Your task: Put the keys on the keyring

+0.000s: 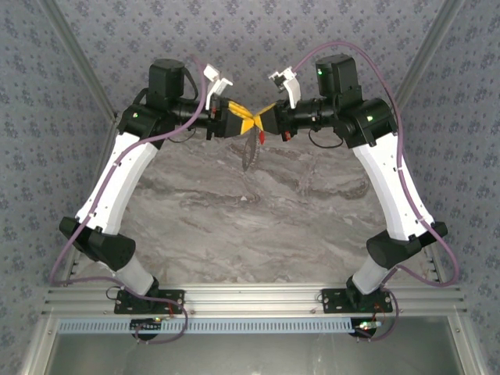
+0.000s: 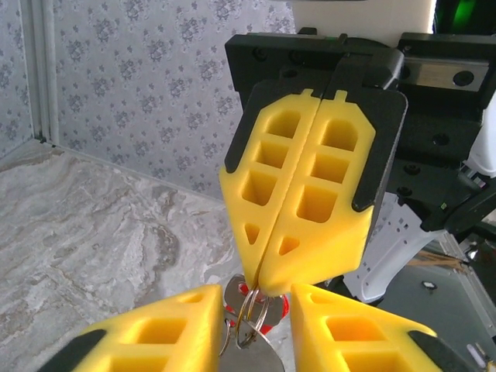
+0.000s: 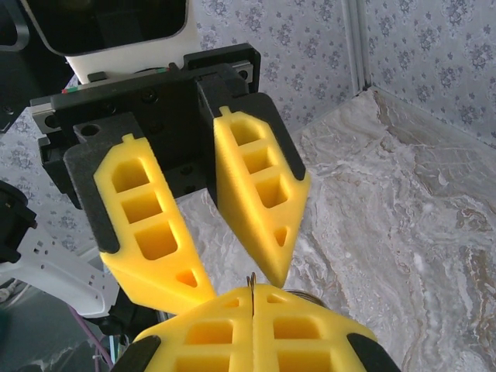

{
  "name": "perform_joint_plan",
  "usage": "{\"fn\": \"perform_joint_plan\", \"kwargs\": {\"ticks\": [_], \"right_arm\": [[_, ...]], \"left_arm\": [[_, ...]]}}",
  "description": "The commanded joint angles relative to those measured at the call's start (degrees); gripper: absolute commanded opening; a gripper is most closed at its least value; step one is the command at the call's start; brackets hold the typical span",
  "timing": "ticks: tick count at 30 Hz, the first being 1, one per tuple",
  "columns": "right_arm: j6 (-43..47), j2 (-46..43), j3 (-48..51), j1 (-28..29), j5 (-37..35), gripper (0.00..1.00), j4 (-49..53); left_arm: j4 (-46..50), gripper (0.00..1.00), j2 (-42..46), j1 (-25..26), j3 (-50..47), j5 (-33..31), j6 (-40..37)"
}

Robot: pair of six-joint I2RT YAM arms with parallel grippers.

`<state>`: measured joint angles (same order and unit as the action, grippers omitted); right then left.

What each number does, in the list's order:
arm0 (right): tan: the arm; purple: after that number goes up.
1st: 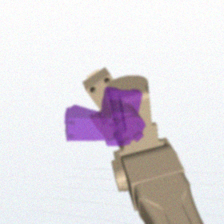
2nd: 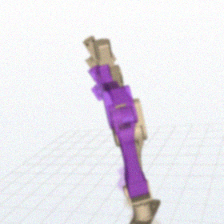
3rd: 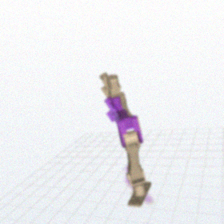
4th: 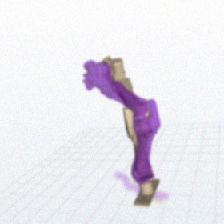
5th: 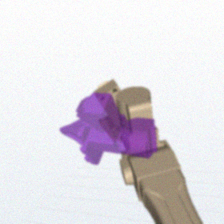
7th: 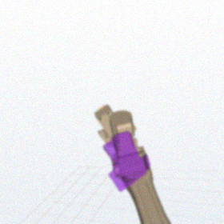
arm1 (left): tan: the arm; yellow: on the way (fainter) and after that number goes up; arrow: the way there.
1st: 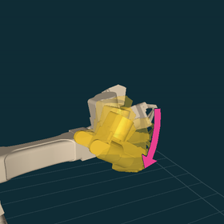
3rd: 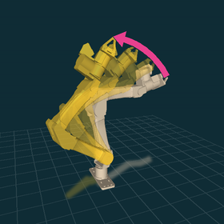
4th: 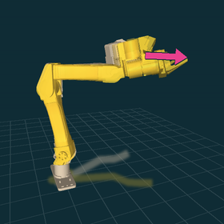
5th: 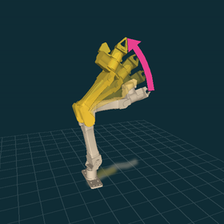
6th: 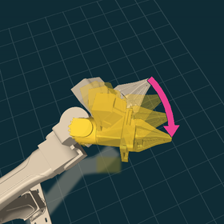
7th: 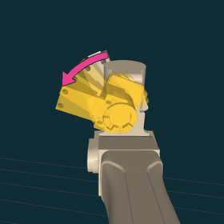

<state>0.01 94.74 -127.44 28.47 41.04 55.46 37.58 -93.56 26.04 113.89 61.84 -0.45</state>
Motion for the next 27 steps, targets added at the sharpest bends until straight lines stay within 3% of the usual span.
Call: {"fn": "perform_joint_plan", "kwargs": {"ticks": [1,17,20,24,27], "right_arm": [[-0.75,-0.53,-0.80,-0.49,1.68,0.00,-2.49],[-3.74,-1.28,1.28,-0.69,2.91,0.00,-6.44],[-6.96,-3.25,4.63,-2.23,4.06,0.13,-11.40],[-16.72,-8.29,14.17,-6.86,7.48,0.44,-25.93],[-24.25,-11.71,21.53,-10.31,8.96,0.54,-35.93]], "left_arm": [[0.87,0.23,-0.23,0.31,1.69,2.26,-1.20],[-3.49,0.00,-0.14,1.20,1.51,3.19,1.69],[-6.29,0.00,1.05,1.20,0.25,-0.36,2.57],[-13.43,0.00,4.01,1.12,-4.35,-4.40,5.61],[-15.83,0.00,5.26,0.94,-5.36,-6.22,6.82]]}}
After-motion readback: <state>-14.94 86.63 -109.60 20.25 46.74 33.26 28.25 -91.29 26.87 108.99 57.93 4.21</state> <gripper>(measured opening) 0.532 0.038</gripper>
